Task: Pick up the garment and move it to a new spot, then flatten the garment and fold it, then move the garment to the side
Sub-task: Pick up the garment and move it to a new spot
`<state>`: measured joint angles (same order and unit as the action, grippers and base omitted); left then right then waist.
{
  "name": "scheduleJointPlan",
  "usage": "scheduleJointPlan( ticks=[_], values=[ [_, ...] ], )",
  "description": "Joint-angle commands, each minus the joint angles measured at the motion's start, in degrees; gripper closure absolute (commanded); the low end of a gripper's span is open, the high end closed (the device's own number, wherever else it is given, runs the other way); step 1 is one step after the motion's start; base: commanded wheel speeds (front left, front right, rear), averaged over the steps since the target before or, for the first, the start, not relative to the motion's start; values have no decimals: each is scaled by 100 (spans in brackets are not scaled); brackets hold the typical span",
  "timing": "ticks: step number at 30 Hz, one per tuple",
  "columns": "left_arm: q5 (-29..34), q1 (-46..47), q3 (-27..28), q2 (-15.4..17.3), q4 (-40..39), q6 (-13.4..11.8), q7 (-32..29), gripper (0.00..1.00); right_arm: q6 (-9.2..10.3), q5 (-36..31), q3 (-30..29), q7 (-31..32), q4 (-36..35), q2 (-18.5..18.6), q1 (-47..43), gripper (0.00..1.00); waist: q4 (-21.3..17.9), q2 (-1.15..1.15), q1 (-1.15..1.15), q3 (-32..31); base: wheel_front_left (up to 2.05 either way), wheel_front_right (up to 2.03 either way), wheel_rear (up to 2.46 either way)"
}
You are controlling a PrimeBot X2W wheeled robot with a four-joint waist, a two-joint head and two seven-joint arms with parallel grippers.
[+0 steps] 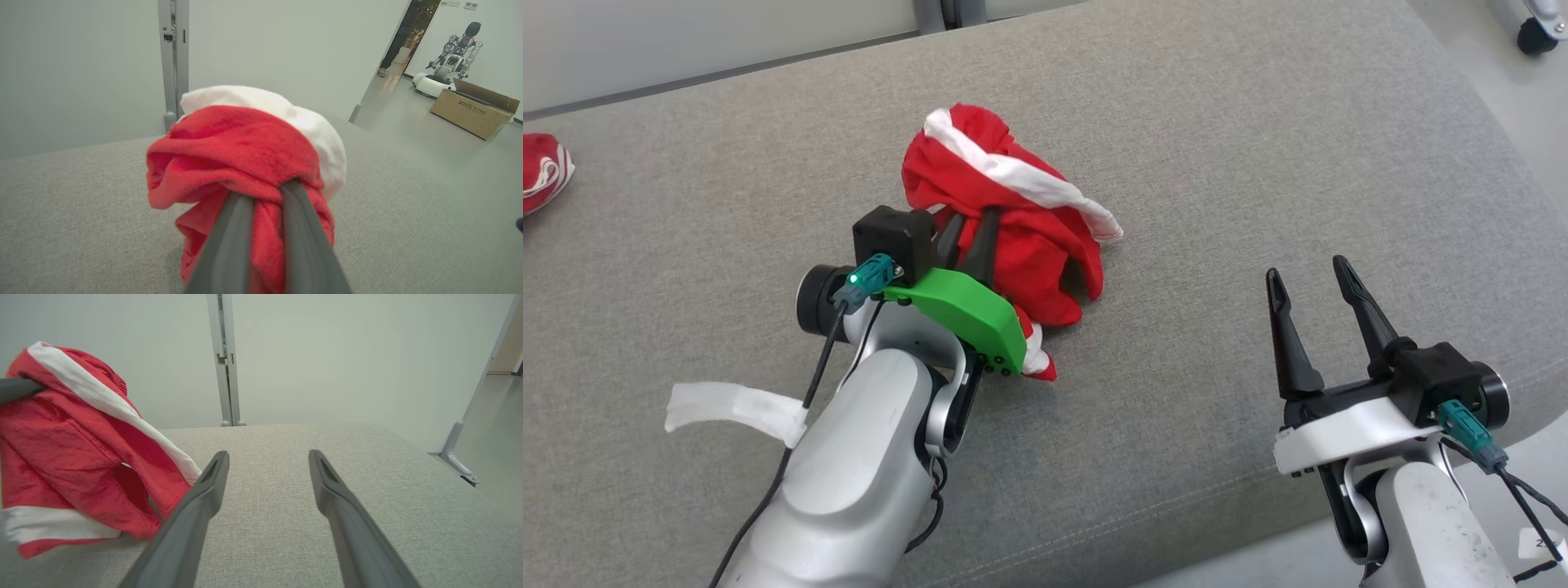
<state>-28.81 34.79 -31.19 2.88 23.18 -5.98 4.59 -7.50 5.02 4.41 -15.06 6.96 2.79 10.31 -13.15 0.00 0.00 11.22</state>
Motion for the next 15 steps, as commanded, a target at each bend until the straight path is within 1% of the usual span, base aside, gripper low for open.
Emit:
scheduleJointPlan(
  ticks=[1, 7, 11, 12, 13, 14, 15],
  values=[
    [-39, 72, -2, 11, 48, 17, 22, 100, 2, 38, 5, -22, 8, 19, 65, 0, -69, 0, 0, 39, 0, 0, 0],
    [-219, 330, -268, 10, 1193, 23, 208, 100, 2, 92, 176, -22, 83, 19, 162, 0, -218, 0, 0, 59, 0, 0, 0],
    [-354, 538, -398, 8, 1802, -21, 382, 100, 2, 86, 300, -22, 132, 18, 193, 0, -330, 0, 0, 54, 0, 0, 0],
    [-433, 580, -445, 9, 1924, -11, 402, 86, 2, 87, 326, -22, 142, 18, 197, 0, -353, 0, 0, 53, 0, 0, 0],
    [-511, 613, -499, 9, 2022, -3, 432, 59, 2, 91, 343, -22, 153, 18, 199, 0, -372, 0, 0, 52, 0, 0, 0],
    [-574, 649, -560, 9, 2115, 10, 461, 9, 2, 92, 356, -22, 160, 18, 206, 0, -386, 0, 0, 52, 0, 0, 0],
    [-637, 679, -625, 9, 2185, 16, 479, 0, 2, 95, 370, -22, 170, 18, 215, 0, -397, 0, 0, 52, 0, 0, 0]
  ],
)
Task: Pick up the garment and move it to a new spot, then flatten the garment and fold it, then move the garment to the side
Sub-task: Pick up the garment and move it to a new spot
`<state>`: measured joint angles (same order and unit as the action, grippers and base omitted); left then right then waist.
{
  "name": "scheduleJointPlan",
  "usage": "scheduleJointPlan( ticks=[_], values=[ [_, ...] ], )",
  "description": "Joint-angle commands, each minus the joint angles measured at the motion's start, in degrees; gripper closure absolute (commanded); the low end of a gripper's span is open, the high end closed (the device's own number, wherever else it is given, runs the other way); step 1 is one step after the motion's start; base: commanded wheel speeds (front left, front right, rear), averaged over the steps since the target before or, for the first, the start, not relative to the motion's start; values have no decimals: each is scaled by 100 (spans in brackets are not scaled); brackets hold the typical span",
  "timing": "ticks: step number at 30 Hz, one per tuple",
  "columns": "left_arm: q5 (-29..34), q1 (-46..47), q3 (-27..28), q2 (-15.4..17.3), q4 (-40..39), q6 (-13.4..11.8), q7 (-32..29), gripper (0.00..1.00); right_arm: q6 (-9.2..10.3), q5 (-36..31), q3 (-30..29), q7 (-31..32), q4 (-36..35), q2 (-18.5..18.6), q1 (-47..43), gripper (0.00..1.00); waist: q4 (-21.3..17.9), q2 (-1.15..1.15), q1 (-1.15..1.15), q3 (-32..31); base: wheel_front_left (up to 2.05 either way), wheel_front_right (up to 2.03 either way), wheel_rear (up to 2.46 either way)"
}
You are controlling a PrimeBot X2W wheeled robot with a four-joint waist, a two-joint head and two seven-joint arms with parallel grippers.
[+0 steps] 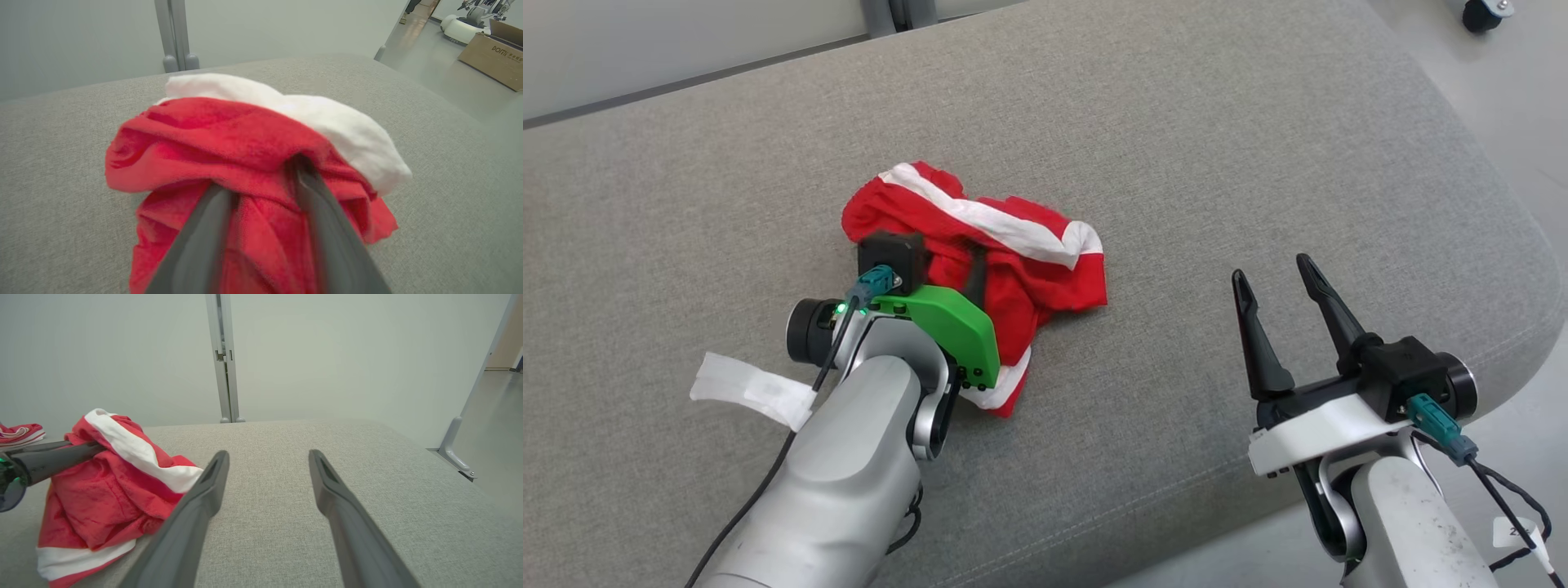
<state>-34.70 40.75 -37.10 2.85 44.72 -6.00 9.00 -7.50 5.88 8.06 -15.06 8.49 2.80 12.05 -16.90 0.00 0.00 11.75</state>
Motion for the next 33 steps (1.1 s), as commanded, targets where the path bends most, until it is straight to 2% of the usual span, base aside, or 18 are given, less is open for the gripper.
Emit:
scheduleJointPlan(
  ticks=[1, 8, 13, 17, 24, 30, 33],
  values=[
    [-111, 120, -100, 13, 100, 16, 66, 0, 2, 11, 13, -22, 25, 17, 47, 0, -27, 0, 0, -2, 0, 0, 0],
    [-662, 220, -567, 14, 65, 67, 345, 0, 2, -70, -116, -22, 74, 17, -98, 0, 185, 0, 0, -110, 0, 0, 0],
    [-881, 173, -751, 17, -70, -29, 493, 0, 2, -128, -241, -22, 63, 17, -203, 0, 454, 0, 0, -240, 0, 0, 0],
    [-907, 42, -698, 39, -20, -72, 563, 0, 2, -159, -337, -22, 16, 17, -268, 0, 652, 0, 0, -283, 0, 0, 0],
    [-1016, -263, -415, 280, 3, -139, 607, 0, 2, -162, -392, -22, -38, 17, -312, 0, 797, 0, 0, -252, 0, 0, 0],
    [-1067, -461, -239, 445, 188, -223, 622, 0, 2, -198, -361, -22, -52, 18, -238, 0, 747, 0, 0, -163, 0, 0, 0],
    [-989, -492, -308, 473, 601, -244, 590, 0, 2, -216, -304, -22, -42, 16, -147, 0, 605, 0, 0, -61, 0, 0, 0]
  ],
)
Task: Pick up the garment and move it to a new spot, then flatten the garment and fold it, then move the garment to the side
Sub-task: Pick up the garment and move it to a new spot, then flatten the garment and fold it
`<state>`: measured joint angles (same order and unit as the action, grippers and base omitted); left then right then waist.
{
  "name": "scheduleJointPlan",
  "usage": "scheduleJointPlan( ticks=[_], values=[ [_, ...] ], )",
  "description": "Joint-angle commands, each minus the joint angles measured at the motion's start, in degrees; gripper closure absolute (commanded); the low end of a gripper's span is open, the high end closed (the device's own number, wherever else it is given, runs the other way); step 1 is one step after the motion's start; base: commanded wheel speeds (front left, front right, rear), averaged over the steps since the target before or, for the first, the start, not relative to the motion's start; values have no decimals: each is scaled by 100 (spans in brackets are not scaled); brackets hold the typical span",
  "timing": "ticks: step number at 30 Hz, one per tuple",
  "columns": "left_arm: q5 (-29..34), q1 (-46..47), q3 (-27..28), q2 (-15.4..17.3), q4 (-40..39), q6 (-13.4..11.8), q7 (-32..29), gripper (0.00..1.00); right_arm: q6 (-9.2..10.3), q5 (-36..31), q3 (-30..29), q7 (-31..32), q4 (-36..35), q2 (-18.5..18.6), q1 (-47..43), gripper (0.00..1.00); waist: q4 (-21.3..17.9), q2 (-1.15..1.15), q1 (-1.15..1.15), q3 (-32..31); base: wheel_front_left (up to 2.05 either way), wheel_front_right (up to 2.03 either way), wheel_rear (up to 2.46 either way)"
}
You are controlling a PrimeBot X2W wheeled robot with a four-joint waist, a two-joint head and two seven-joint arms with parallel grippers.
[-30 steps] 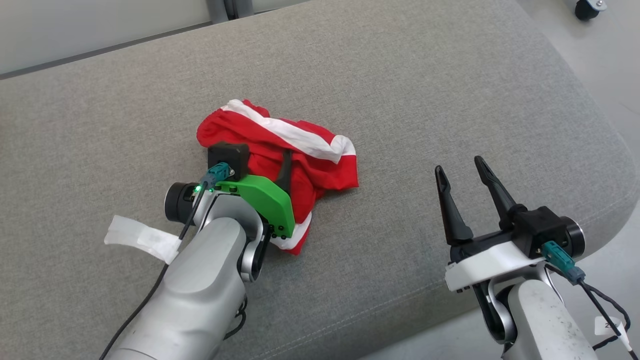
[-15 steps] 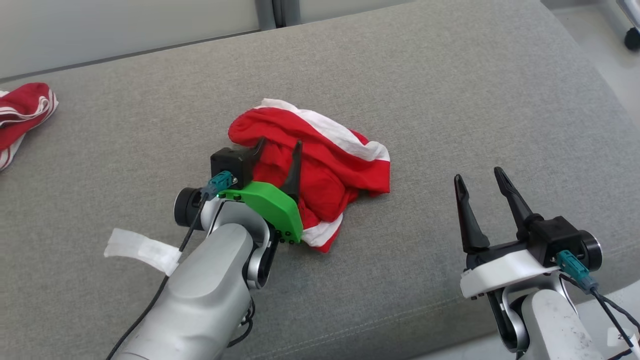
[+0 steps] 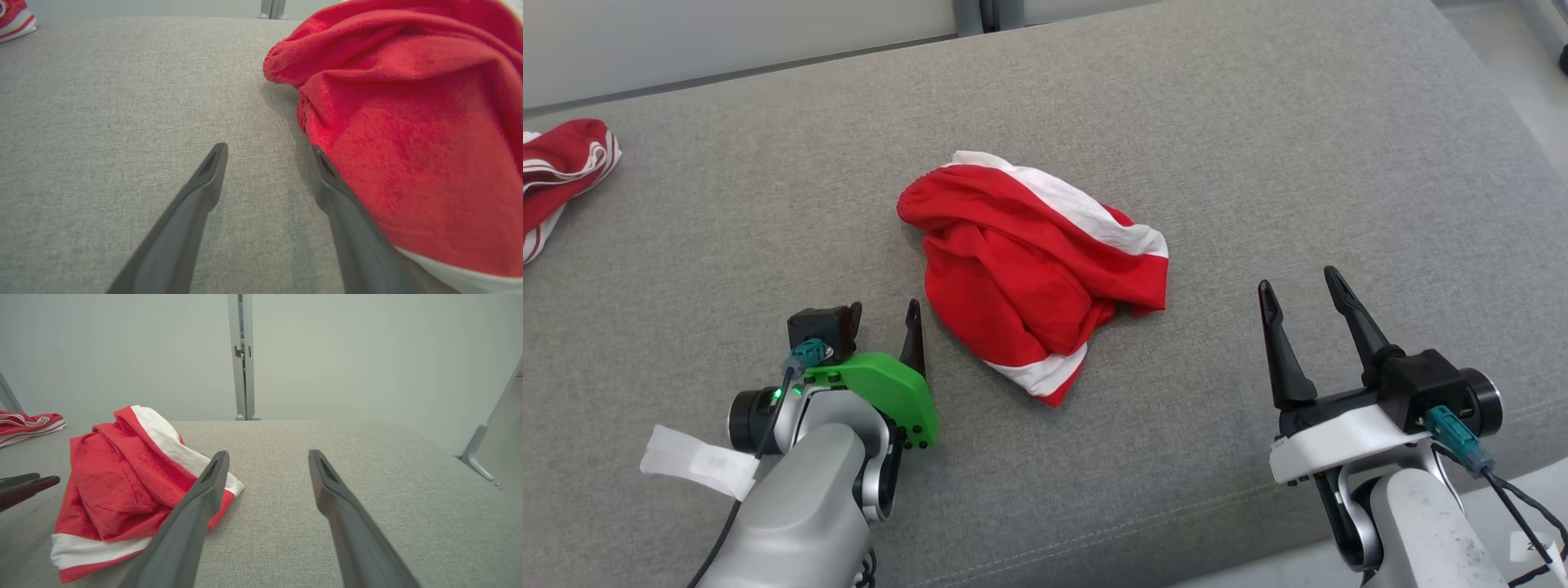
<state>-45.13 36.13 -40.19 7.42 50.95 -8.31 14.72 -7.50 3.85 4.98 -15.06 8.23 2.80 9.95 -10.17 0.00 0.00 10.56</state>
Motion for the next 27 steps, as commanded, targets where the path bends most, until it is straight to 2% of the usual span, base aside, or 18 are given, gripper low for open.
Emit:
scheduleJointPlan(
  ticks=[1, 13, 23, 24, 26, 27],
  values=[
    [58, -11, -11, -7, 88, 15, 8, 0, 2, -13, 7, -22, -18, 19, 80, 0, -106, 0, 0, 85, 0, 0, 0],
    [-53, 456, -55, -343, 655, 367, 44, 0, 2, 7, 18, -22, -16, 17, 163, 0, -495, 0, 0, 264, 0, 0, 0],
    [-158, 822, -202, -432, 1067, 650, -35, 0, 2, 52, 68, -22, -57, 14, 230, 0, -776, 0, 0, 432, 0, 0, 0],
    [-172, 855, -212, -438, 1097, 671, -26, 11, 2, 56, 63, -22, -56, 16, 230, 0, -790, 0, 0, 444, 0, 0, 0],
    [-203, 911, -214, -443, 1115, 697, -2, 100, 2, 67, 63, -22, -63, 16, 235, 0, -813, 0, 0, 468, 0, 0, 0],
    [-201, 930, -223, -447, 1104, 713, 4, 100, 2, 68, 58, -22, -66, 16, 235, 0, -817, 0, 0, 474, 0, 0, 0]
  ],
)
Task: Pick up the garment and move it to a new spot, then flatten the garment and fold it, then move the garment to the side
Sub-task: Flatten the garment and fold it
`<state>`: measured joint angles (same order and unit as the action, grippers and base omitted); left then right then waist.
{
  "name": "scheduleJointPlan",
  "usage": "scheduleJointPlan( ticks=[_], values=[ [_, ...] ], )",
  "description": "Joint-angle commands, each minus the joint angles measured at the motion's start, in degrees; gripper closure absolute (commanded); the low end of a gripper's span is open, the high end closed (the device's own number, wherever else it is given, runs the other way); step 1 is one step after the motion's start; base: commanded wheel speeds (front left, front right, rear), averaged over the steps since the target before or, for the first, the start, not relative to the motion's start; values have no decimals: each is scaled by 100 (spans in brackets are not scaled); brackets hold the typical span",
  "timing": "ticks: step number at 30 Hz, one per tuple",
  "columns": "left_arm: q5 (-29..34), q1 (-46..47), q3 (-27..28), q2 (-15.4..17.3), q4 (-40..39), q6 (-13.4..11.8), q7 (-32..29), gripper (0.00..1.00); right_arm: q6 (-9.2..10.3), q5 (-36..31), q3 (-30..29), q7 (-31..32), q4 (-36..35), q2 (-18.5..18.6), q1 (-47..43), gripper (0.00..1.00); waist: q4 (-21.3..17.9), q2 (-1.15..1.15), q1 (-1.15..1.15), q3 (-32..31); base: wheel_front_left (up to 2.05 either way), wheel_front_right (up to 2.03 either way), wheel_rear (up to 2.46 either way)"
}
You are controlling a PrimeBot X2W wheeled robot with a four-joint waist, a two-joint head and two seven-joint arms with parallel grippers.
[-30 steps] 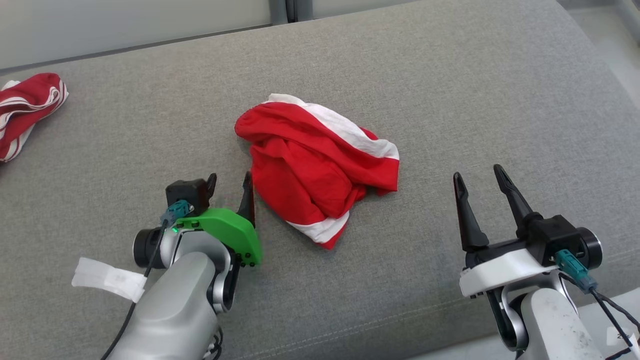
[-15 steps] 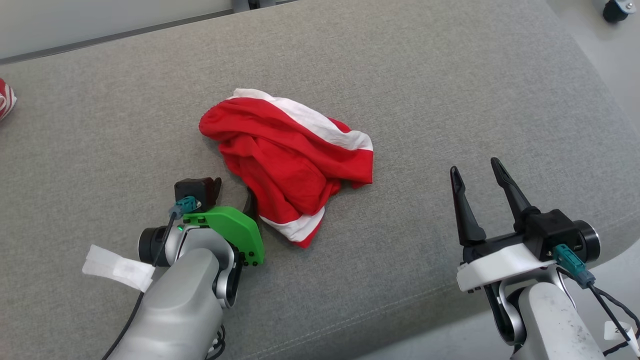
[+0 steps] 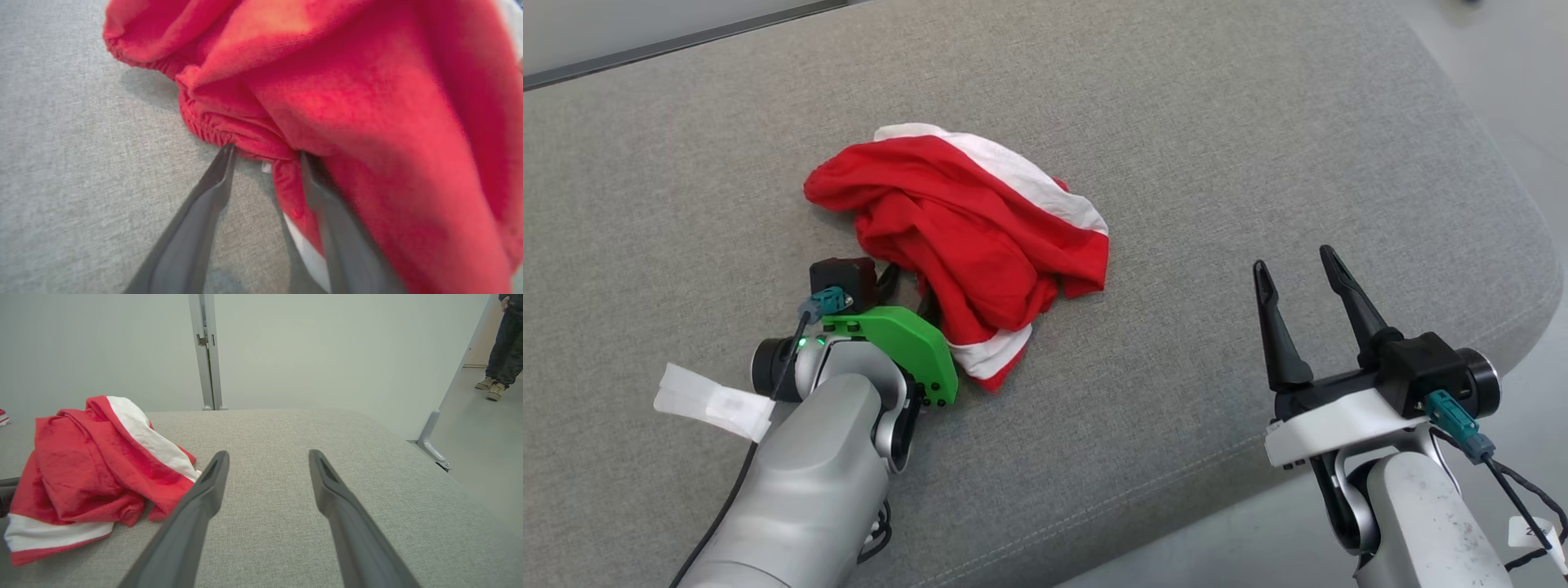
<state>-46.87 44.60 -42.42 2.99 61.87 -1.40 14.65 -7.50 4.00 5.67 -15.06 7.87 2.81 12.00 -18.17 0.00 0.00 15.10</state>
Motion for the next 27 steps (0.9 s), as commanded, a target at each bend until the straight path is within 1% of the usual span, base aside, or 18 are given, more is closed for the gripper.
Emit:
scheduleJointPlan(
  ticks=[1, 4, 7, 17, 20, 23, 25, 27],
  values=[
    [-40, 104, 16, -3, -11, 30, 25, 100, 2, 53, -26, -22, -32, 15, 26, 0, -13, 0, 0, 24, 0, 0, 0],
    [-46, 130, 76, 2, -105, 34, 57, 100, 2, 39, -104, -22, -24, 15, -21, 0, 64, 0, 0, 0, 0, 0, 0],
    [94, 186, 217, 45, -315, -37, 65, 100, 2, 42, -182, -22, -28, 15, -63, 0, 207, 0, 0, -53, 0, 0, 0],
    [790, -100, 704, 515, -1339, -393, 54, 100, 2, 47, -241, -21, -26, 16, -129, 0, 802, 0, 0, -297, 0, 0, 0],
    [976, -221, 767, 664, -1629, -477, 55, 100, 2, 44, -260, -22, -14, 16, -168, 0, 991, 0, 0, -382, 0, 0, 0],
    [1034, -391, 746, 792, -1821, -544, 50, 100, 2, 33, -291, -22, 2, 16, -196, 0, 1144, 0, 0, -451, 0, 0, 0],
    [1081, -497, 744, 930, -1911, -699, -29, 100, 2, 15, -315, -22, 19, 16, -219, 0, 1231, 0, 0, -486, 0, 0, 0],
    [1077, -649, 778, 1027, -2011, -919, -125, 100, 2, 2, -330, -22, 32, 17, -228, 0, 1303, 0, 0, -502, 0, 0, 0]
  ],
)
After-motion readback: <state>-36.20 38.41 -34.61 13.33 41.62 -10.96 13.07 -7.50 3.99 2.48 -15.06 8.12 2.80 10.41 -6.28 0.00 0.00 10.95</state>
